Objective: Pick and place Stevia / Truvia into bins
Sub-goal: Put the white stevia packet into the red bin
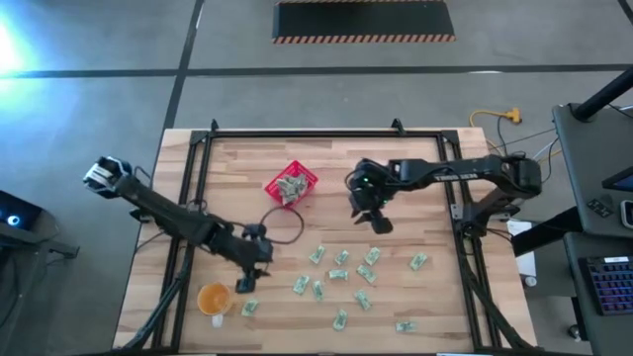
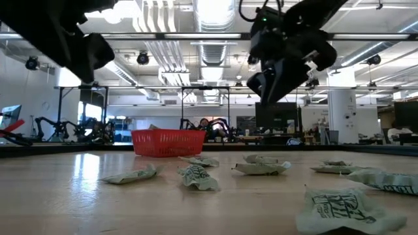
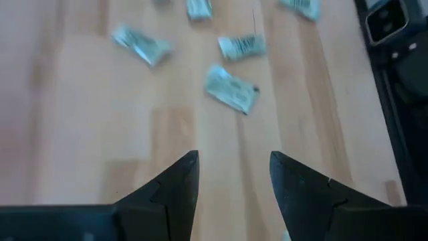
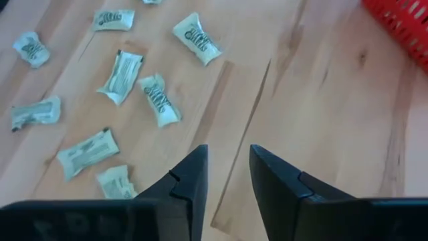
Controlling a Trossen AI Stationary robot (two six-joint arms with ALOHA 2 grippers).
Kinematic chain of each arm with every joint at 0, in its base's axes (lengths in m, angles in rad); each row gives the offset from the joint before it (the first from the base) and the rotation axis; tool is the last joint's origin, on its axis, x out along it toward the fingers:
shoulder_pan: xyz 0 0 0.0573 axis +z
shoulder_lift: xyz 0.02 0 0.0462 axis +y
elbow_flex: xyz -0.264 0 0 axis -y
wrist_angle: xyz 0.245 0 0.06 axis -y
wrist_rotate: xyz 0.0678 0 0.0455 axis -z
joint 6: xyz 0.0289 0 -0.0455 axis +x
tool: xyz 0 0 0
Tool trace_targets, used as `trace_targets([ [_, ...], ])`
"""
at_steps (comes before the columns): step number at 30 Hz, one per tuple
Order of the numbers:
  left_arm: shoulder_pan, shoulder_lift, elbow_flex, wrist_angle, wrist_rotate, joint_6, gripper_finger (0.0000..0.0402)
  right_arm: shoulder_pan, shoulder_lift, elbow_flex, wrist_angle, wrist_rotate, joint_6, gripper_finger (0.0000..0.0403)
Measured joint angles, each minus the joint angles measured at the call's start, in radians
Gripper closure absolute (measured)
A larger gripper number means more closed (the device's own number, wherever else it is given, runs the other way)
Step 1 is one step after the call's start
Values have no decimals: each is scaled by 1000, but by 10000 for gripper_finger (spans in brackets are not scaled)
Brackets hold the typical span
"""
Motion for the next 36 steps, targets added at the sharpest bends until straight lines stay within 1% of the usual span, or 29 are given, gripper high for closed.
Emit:
trace_targets([
  [3,-42,88,50,-42,0,-74,235,-1,-49,-64,43,1,0,307],
  [6,-70,184,134,-104,2,-127,235,-3,-97,-100,58,6,8,311],
  [11,-107,338,310,-251,9,-141,235,-2,-175,-145,96,6,48,319],
  [16,-139,478,480,-428,38,-229,235,0,-231,-178,129,6,61,327],
  [19,-154,547,543,-513,68,-280,235,0,-252,-190,129,7,64,330],
  [24,-173,608,582,-539,131,-354,235,0,-255,-195,131,6,64,333],
  [31,-191,614,569,-547,127,-421,235,0,-242,-195,133,6,65,328],
  [36,-205,619,560,-563,123,-479,235,0,-240,-195,132,6,64,332],
])
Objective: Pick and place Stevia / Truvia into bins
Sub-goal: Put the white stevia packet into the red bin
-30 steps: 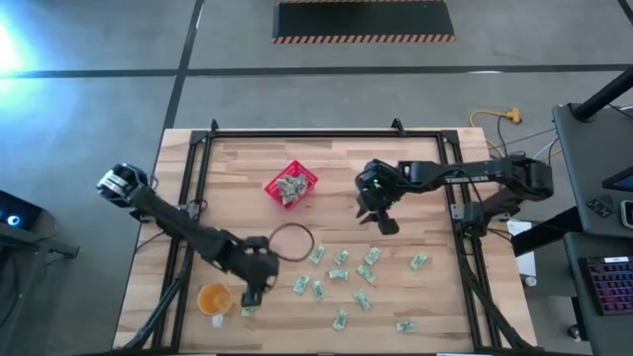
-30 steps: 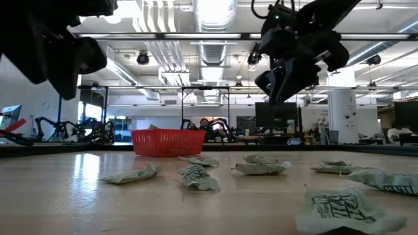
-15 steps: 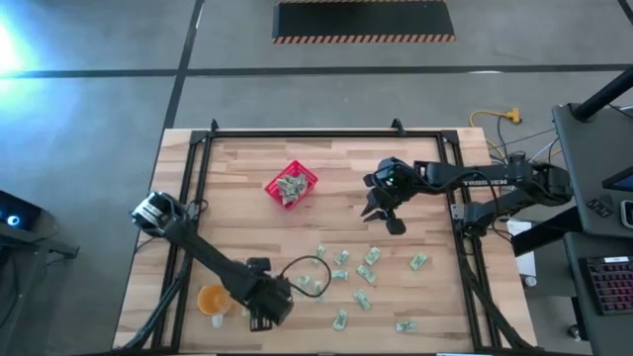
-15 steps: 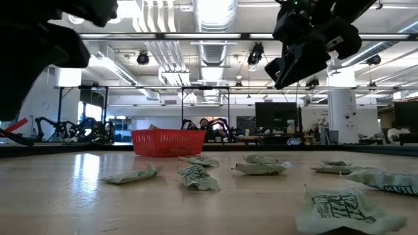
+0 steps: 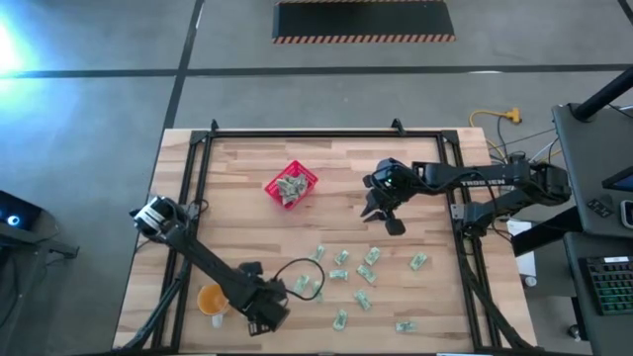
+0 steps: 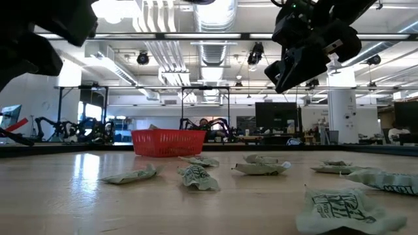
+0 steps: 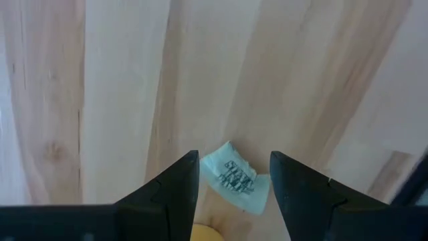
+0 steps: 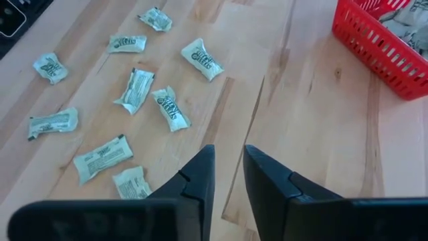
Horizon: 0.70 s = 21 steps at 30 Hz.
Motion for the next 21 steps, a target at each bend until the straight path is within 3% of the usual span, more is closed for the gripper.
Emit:
trace_targets([
  [21,-31,3,-73,68,-9,-48,235,0,0,0,6,0,0,337],
])
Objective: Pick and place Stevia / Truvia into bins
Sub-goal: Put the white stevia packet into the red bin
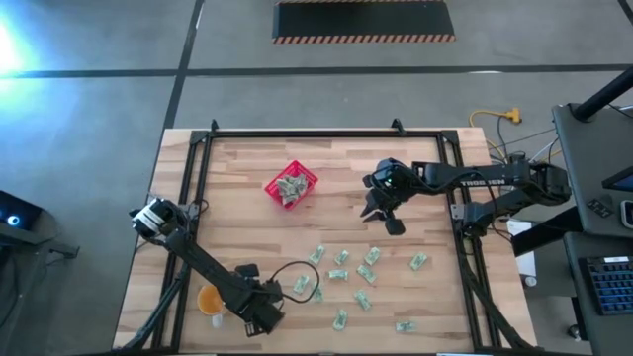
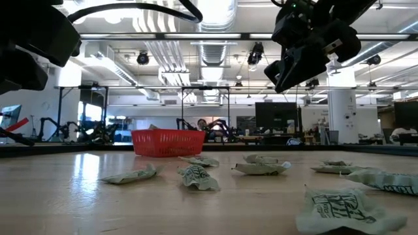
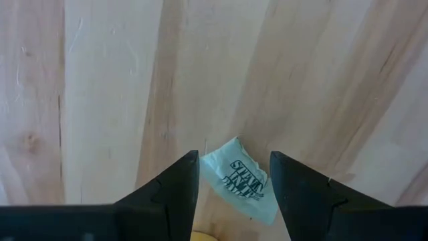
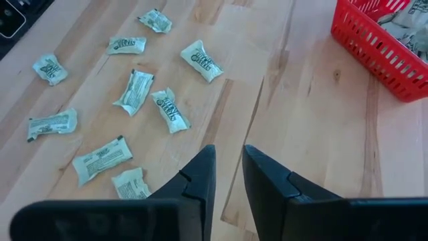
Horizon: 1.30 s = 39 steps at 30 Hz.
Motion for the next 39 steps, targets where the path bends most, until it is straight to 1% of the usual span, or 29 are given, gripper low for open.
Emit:
trace_targets([
  [6,-3,0,-37,57,0,1,235,0,0,0,1,0,0,339],
  [9,-3,0,-72,94,26,0,235,0,0,0,1,0,0,339],
  [16,-3,-2,-75,95,32,1,242,0,0,0,13,0,0,339],
  [18,-3,-2,-75,94,32,1,255,0,0,0,13,0,0,339],
  [21,-3,-2,-75,89,27,2,284,0,0,0,14,0,0,339],
  [26,-3,-2,-73,82,29,12,349,0,0,0,15,0,0,338],
  [29,-3,-1,-70,75,38,52,390,0,0,0,17,0,0,339],
  [33,-2,-2,-70,67,32,93,396,0,0,0,26,0,0,337],
  [36,3,-2,-68,67,11,152,400,0,0,0,29,0,0,339],
  [39,14,-3,-56,67,-67,247,400,0,0,0,35,0,0,343],
])
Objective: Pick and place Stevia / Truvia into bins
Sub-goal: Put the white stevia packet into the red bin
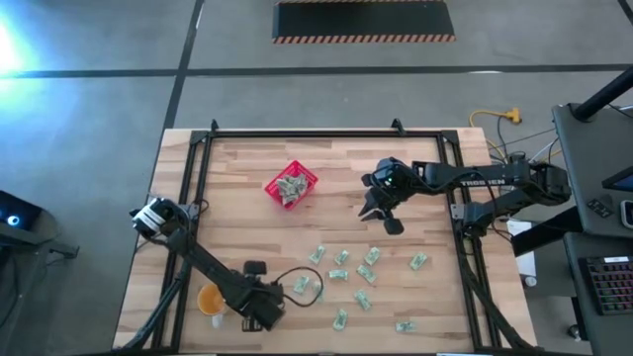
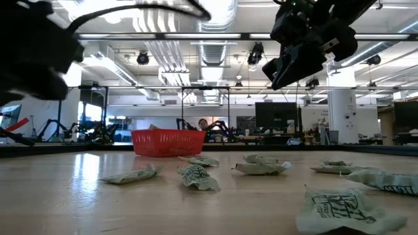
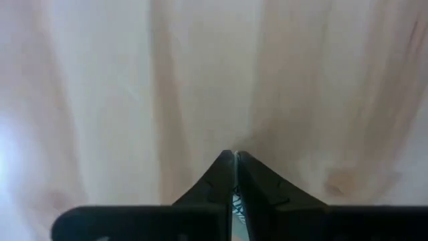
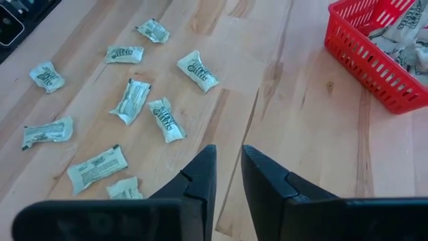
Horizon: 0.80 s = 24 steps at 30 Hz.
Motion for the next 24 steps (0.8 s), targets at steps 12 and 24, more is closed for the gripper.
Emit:
trace_targets([
  [12,150,-10,15,-1,-466,485,401,0,0,0,1,0,0,339],
  [24,493,-160,-8,26,-589,765,402,0,1,-2,1,0,0,342],
])
